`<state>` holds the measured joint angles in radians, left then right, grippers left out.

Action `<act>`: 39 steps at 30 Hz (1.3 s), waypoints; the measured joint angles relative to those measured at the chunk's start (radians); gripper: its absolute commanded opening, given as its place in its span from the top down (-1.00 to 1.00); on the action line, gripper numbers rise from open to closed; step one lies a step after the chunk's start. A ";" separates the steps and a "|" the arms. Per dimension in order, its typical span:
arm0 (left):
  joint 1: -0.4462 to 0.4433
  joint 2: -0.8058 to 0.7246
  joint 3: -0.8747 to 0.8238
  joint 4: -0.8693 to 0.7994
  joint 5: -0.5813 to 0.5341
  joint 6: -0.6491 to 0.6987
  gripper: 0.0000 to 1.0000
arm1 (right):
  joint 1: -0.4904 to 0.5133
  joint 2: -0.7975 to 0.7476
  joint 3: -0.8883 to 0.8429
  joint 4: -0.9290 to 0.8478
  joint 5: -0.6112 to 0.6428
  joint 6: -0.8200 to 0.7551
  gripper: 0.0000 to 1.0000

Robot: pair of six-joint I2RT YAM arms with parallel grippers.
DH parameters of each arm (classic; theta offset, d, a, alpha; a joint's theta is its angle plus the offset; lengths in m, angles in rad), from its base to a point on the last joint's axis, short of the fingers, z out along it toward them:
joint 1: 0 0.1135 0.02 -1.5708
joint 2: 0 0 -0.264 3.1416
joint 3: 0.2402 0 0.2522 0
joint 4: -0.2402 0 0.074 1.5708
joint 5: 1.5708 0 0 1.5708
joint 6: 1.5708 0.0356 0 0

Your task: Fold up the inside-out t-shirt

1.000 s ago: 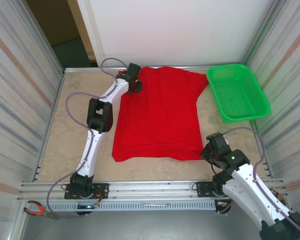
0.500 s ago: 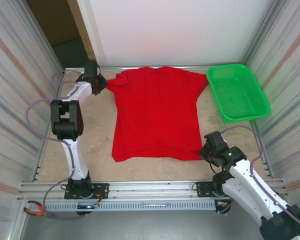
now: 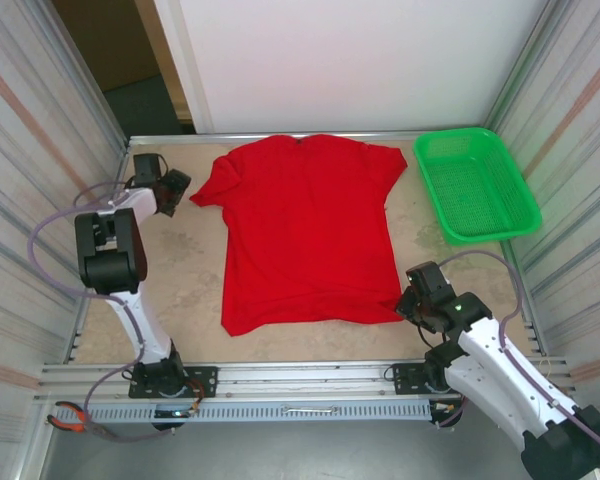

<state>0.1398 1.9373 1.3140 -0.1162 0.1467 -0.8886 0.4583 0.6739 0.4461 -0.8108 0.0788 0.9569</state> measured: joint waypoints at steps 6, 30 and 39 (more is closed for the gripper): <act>-0.132 -0.104 0.068 -0.117 -0.016 0.187 -0.54 | 0.015 0.019 0.001 0.017 0.004 0.000 1.00; -0.359 0.571 0.951 -0.660 -0.400 0.483 -0.23 | 0.041 -0.028 0.001 -0.005 0.023 0.001 1.00; -0.360 0.571 0.966 -0.665 -0.421 0.495 1.00 | 0.041 -0.028 0.001 -0.005 0.023 0.001 1.00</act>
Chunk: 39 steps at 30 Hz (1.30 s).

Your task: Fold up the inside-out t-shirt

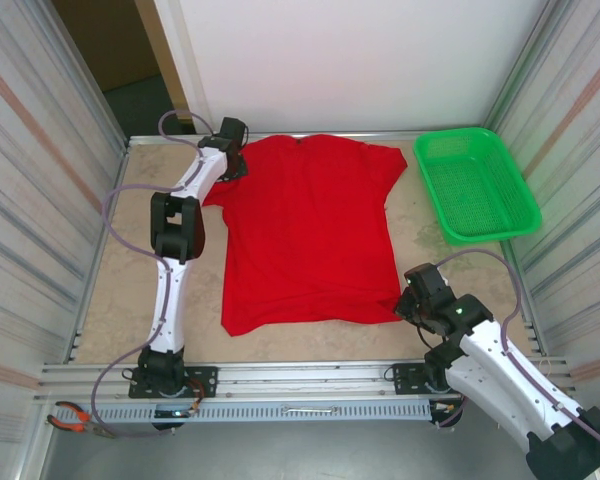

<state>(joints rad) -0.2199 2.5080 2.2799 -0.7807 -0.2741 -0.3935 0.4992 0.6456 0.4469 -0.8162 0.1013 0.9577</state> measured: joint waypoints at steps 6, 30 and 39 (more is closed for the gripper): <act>0.016 -0.002 -0.002 0.015 0.014 0.004 1.00 | 0.000 0.002 0.000 0.000 0.000 0.000 1.00; 0.364 -0.413 -0.551 0.347 0.382 -0.145 -0.36 | 0.001 0.002 0.000 -0.007 0.002 0.000 1.00; -0.173 -0.947 -1.017 0.480 0.432 0.023 -0.45 | 0.001 -0.029 0.022 -0.007 0.011 0.000 1.00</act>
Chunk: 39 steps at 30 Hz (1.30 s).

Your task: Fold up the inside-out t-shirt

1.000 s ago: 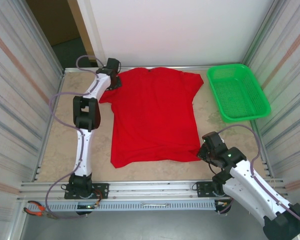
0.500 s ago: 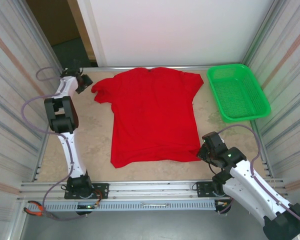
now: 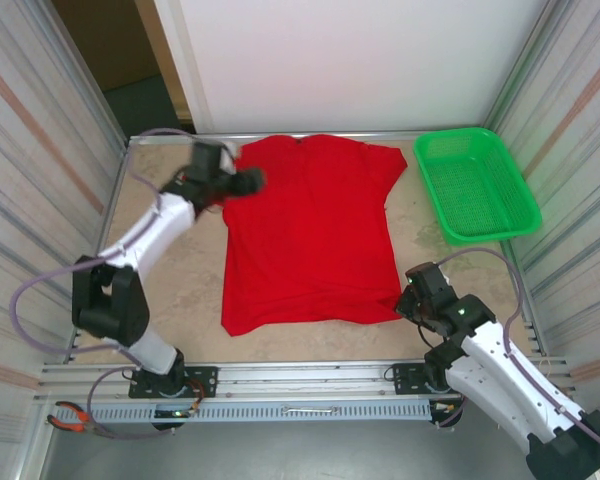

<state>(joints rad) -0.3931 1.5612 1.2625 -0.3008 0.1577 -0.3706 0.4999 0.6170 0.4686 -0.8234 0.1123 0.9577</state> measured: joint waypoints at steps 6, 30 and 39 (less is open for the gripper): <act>-0.400 -0.024 -0.187 0.002 -0.133 0.112 -0.46 | 0.000 -0.024 0.026 0.000 0.000 0.000 1.00; -0.648 0.162 -0.270 0.041 -0.330 0.193 1.00 | 0.000 -0.069 0.026 -0.026 0.001 0.003 1.00; -0.648 0.106 -0.287 0.037 -0.312 0.206 0.23 | 0.000 -0.069 0.026 -0.027 0.004 0.003 1.00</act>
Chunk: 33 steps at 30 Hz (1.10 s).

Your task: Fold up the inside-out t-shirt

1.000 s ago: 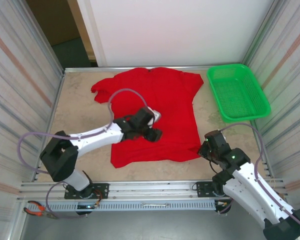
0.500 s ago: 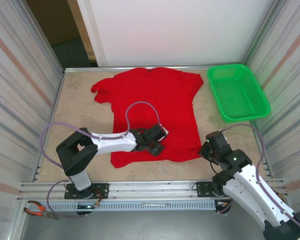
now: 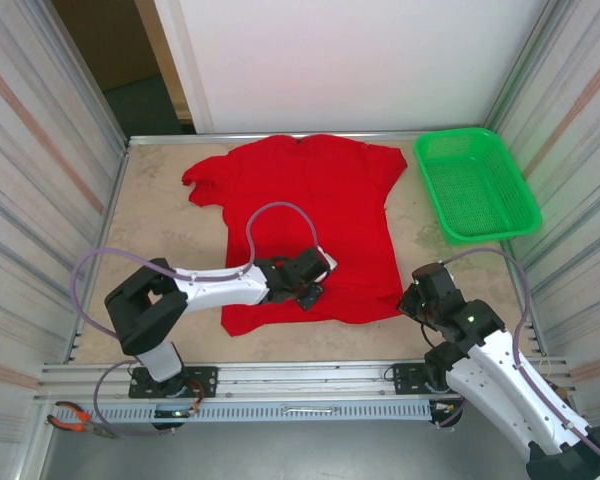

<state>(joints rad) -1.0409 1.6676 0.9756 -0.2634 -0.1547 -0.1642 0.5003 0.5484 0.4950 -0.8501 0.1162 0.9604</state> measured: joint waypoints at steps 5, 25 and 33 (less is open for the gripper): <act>0.000 -0.002 0.000 0.000 0.009 0.007 0.15 | 0.000 0.002 0.000 0.000 0.000 0.000 1.00; 0.007 -0.032 0.028 -0.072 0.053 0.006 1.00 | 0.000 0.001 0.000 -0.006 -0.002 0.006 -0.03; 0.008 -0.156 0.121 -0.144 0.086 0.003 1.00 | 0.033 -0.027 0.071 -0.014 -0.072 0.009 -0.16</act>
<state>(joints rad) -1.0332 1.5116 1.0969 -0.4076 -0.0689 -0.1616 0.5331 0.5217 0.5663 -0.8642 0.0441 0.9695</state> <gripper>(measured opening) 0.059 0.584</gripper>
